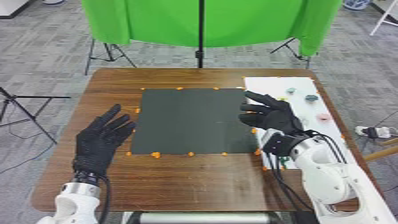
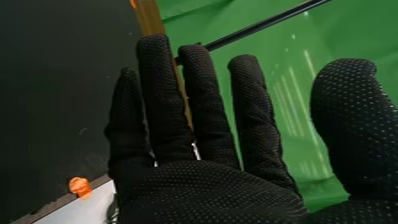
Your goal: Arrange flowers
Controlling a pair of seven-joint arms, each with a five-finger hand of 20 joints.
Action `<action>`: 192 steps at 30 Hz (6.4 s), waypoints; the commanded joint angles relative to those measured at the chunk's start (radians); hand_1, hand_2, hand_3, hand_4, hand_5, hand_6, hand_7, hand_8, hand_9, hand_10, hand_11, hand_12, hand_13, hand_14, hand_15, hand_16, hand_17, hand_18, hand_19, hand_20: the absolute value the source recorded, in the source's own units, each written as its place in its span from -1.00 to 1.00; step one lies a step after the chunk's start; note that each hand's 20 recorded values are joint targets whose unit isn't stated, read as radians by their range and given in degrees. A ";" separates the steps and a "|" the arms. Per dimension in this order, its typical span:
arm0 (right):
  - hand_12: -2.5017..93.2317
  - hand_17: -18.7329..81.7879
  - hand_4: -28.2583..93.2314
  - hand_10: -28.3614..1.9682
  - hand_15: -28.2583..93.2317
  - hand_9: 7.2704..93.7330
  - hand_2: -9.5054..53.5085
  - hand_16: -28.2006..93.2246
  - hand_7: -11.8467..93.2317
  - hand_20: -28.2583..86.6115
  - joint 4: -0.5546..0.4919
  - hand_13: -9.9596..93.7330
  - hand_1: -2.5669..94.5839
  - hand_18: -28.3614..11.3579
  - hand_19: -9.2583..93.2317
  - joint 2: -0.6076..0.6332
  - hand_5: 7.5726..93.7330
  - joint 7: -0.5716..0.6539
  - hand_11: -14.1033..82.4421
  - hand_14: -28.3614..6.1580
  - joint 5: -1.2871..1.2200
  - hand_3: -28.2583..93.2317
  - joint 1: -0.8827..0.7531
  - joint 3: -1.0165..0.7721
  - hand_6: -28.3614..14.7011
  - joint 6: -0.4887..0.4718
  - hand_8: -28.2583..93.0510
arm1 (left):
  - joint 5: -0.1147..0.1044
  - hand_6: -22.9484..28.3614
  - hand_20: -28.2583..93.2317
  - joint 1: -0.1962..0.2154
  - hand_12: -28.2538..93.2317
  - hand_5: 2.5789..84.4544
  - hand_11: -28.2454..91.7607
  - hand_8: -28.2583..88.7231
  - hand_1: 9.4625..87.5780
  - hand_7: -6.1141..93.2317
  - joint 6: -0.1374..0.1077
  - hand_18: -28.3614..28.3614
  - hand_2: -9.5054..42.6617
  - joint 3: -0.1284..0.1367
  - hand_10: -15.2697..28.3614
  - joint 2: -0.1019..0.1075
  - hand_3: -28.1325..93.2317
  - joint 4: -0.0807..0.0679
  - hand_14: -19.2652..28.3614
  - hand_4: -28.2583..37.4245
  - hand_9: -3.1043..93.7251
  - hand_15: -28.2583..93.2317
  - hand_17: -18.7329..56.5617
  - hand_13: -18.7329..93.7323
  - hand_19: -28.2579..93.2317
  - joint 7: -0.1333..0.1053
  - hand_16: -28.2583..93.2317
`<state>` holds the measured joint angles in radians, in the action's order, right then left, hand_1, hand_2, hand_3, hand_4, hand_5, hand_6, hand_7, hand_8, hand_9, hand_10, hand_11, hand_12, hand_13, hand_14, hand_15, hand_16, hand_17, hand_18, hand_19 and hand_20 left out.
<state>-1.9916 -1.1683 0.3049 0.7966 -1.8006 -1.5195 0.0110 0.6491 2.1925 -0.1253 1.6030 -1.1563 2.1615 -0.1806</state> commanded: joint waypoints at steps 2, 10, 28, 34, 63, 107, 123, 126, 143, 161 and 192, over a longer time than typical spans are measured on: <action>-0.68 -0.39 -1.00 -0.17 0.22 0.08 -0.67 -0.38 -0.43 -0.07 -0.006 0.08 -0.39 -0.73 0.41 0.002 -0.06 -0.005 -0.25 -0.33 0.007 0.81 -0.004 -0.003 0.42 0.006 -0.77 | 0.003 0.25 -0.35 0.010 -0.36 -0.09 -0.14 -0.67 -0.66 -0.66 0.002 0.90 -0.42 0.000 0.61 -0.010 0.80 -0.006 0.97 -0.93 -0.18 0.29 -0.76 -0.19 0.32 0.013 -0.67; -0.66 -0.38 -1.00 -0.24 0.32 0.08 -0.70 -0.37 -0.44 -0.04 -0.144 0.08 -0.40 -0.79 0.49 0.099 -0.13 0.105 -0.18 -0.36 0.407 0.81 -0.030 0.028 0.41 0.196 -0.76 | -0.001 0.25 -0.35 0.023 -0.36 -0.10 -0.15 -0.67 -0.66 -0.66 -0.002 0.90 -0.42 0.011 0.60 0.008 0.80 0.006 0.97 -0.93 -0.19 0.29 -0.76 -0.19 0.33 -0.007 -0.67; -0.57 0.12 -0.94 -0.61 0.81 0.29 -0.91 -0.35 -0.49 0.27 -0.246 0.42 -0.21 -0.82 1.00 0.323 0.20 0.931 0.42 -0.32 1.547 0.73 0.049 0.348 -0.07 0.087 -0.73 | -0.010 0.25 -0.34 0.063 -0.36 -0.10 -0.14 -0.67 -0.66 -0.65 0.003 0.91 -0.42 0.033 0.61 0.041 0.80 0.020 0.98 -0.92 -0.19 0.30 -0.75 -0.19 0.34 -0.059 -0.67; -0.56 0.17 -0.93 -0.62 0.81 0.34 -0.94 -0.34 -0.50 0.32 -0.221 0.47 -0.19 -0.88 1.00 0.327 0.24 0.968 0.44 -0.29 1.645 0.71 0.069 0.394 -0.12 0.049 -0.72 | -0.004 0.25 -0.35 0.060 -0.36 -0.10 -0.14 -0.67 -0.66 -0.65 0.012 0.91 -0.42 0.034 0.61 0.039 0.80 0.021 0.98 -0.92 -0.19 0.30 -0.75 -0.19 0.34 -0.050 -0.67; -0.55 0.21 -0.92 -0.57 0.79 0.38 -0.96 -0.31 -0.50 0.33 -0.137 0.52 -0.17 -0.90 1.00 0.316 0.28 0.968 0.42 -0.24 1.564 0.69 0.037 0.380 -0.08 -0.025 -0.72 | -0.017 0.25 -0.35 0.080 -0.36 -0.10 -0.14 -0.67 -0.66 -0.65 -0.013 0.91 -0.43 0.031 0.62 0.049 0.80 0.026 0.98 -0.92 -0.18 0.30 -0.75 -0.19 0.34 -0.078 -0.67; -0.51 0.49 -1.00 0.07 0.70 1.00 -1.00 -0.20 -0.39 0.51 -0.159 0.85 0.23 -0.69 1.00 0.263 0.99 0.818 0.29 0.11 1.731 0.70 0.305 0.605 0.08 0.127 -0.30 | -0.018 0.26 -0.35 0.081 -0.36 -0.10 -0.13 -0.67 -0.65 -0.65 -0.034 0.91 -0.42 0.074 0.62 0.080 0.80 0.056 0.99 -0.88 -0.18 0.30 -0.75 -0.19 0.34 -0.080 -0.68; -0.52 0.50 -1.00 0.10 0.70 1.00 -1.00 -0.20 -0.40 0.53 0.241 0.87 0.22 -0.69 1.00 -0.191 1.00 0.553 0.30 0.14 1.564 0.71 0.689 0.926 0.07 0.057 -0.29 | -0.017 0.26 -0.35 -0.074 -0.36 -0.10 -0.13 -0.67 -0.64 -0.65 -0.041 0.91 -0.42 0.019 0.62 0.169 0.80 0.040 0.99 -0.88 -0.18 0.30 -0.75 -0.19 0.34 -0.067 -0.68; -0.52 0.50 -1.00 0.10 0.70 1.00 -1.00 -0.20 -0.40 0.53 0.318 0.87 0.22 -0.68 1.00 -0.215 0.99 0.580 0.30 0.14 1.516 0.71 0.730 0.981 0.07 0.035 -0.29 | -0.003 0.26 -0.35 -0.120 -0.36 -0.10 -0.13 -0.67 -0.64 -0.65 -0.024 0.91 -0.42 0.002 0.62 0.169 0.80 0.024 0.99 -0.87 -0.18 0.30 -0.75 -0.19 0.35 -0.044 -0.68; -0.50 0.48 -1.00 0.08 0.72 0.97 -1.00 -0.20 -0.39 0.55 0.420 0.84 0.20 -0.67 1.00 -0.214 0.97 0.676 0.33 0.14 1.337 0.66 0.905 1.200 0.12 -0.037 -0.31 | -0.027 0.26 -0.35 -0.282 -0.36 -0.10 -0.13 -0.67 -0.64 -0.65 0.000 0.92 -0.42 -0.101 0.62 0.220 0.80 -0.044 0.99 -0.87 -0.18 0.30 -0.75 -0.19 0.35 -0.135 -0.68; -0.53 0.53 -0.98 0.09 0.78 1.00 -0.98 -0.19 -0.24 0.66 0.449 0.88 0.01 -0.75 1.00 -0.186 1.00 0.713 0.51 0.08 1.257 0.68 1.052 1.382 0.24 0.029 -0.51 | -0.066 0.26 -0.36 -0.333 -0.36 -0.10 -0.13 -0.67 -0.64 -0.65 -0.009 0.91 -0.42 -0.174 0.62 0.299 0.80 -0.060 0.99 -0.87 -0.19 0.30 -0.75 -0.19 0.35 -0.255 -0.68; -0.57 0.43 -0.98 0.13 0.77 1.00 -0.50 -0.19 -0.50 0.62 0.266 0.79 -0.34 -0.90 1.00 -0.148 0.90 0.609 0.34 -0.10 1.474 0.58 0.599 1.019 0.23 -0.238 -0.75 | -0.010 0.28 -0.35 -0.075 -0.36 -0.09 -0.12 -0.67 -0.64 -0.64 -0.017 0.91 -0.42 0.035 0.62 0.161 0.80 0.044 0.99 -0.87 -0.19 0.31 -0.75 -0.19 0.35 -0.078 -0.68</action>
<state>-1.7030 -1.3874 0.8743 2.2974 -1.0941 -0.5480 -0.2817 0.6486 2.0702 -0.1335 1.6472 -1.0029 2.2060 -0.2078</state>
